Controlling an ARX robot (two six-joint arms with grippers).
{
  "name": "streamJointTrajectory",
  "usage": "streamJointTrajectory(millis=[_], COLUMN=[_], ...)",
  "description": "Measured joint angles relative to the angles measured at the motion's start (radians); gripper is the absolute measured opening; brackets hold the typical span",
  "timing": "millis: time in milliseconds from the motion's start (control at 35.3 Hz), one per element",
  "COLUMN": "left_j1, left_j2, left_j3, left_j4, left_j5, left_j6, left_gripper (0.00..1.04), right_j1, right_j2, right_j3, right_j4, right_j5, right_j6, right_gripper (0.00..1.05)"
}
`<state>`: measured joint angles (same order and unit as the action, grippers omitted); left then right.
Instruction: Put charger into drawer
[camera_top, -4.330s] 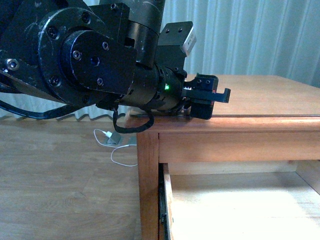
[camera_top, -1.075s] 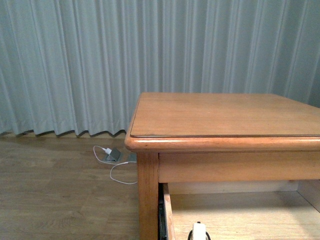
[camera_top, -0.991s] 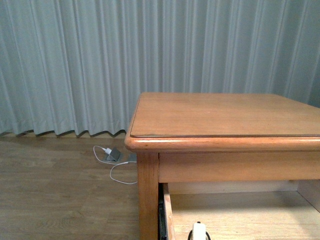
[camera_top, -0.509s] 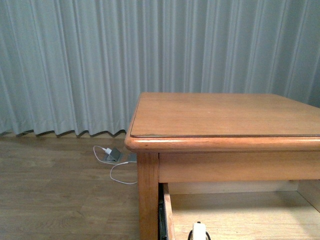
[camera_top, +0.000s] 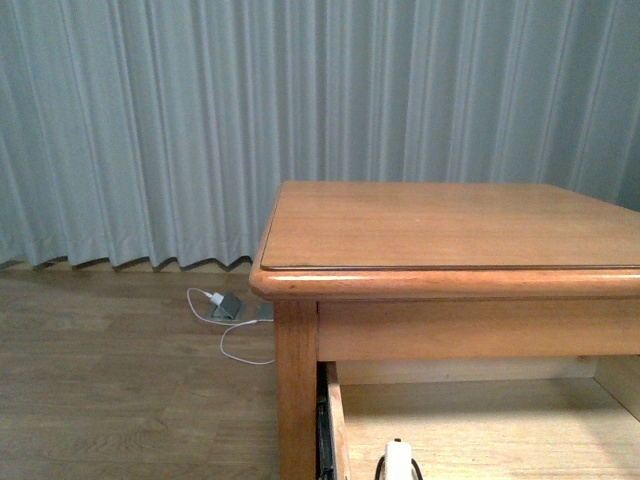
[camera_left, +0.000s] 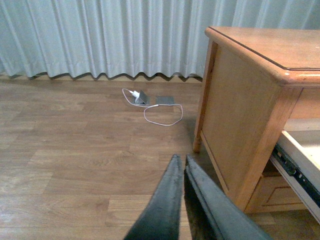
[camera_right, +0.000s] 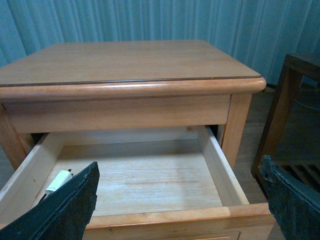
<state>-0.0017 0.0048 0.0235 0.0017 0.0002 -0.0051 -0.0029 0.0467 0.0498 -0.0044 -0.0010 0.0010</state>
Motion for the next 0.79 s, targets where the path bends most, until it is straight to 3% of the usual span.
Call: streamJointTrajectory(millis=[142,226,396,509,792], left_j1=[0.0,0.0,0.0,0.0,0.0], left_j2=[0.0,0.0,0.0,0.0,0.0], left_j3=[0.0,0.0,0.0,0.0,0.0], left_j4=[0.0,0.0,0.0,0.0,0.0], left_j5=[0.001,0.0,0.0,0.0,0.0], left_j6=[0.0,0.0,0.0,0.0,0.001], left_gripper=[0.31,0.49,0.82,0.98,0.98], right_j1=[-0.023,-0.016,-0.012,0.006,0.069], right_j2=[0.073,0.156,0.421,0.576,1.088], right_j3=[0.05,0.054,0.092,0.114,0.22], right_j4=[-0.179,-0.267,-0.233,-0.158,0.108], right_j5=[-0.154,-0.174,-0.177,-0.182,-0.148], right_j6=[-0.006,-0.019,-0.06,-0.061,-0.016], right_gripper=[0.96,0.96,0.96,0.96,0.96])
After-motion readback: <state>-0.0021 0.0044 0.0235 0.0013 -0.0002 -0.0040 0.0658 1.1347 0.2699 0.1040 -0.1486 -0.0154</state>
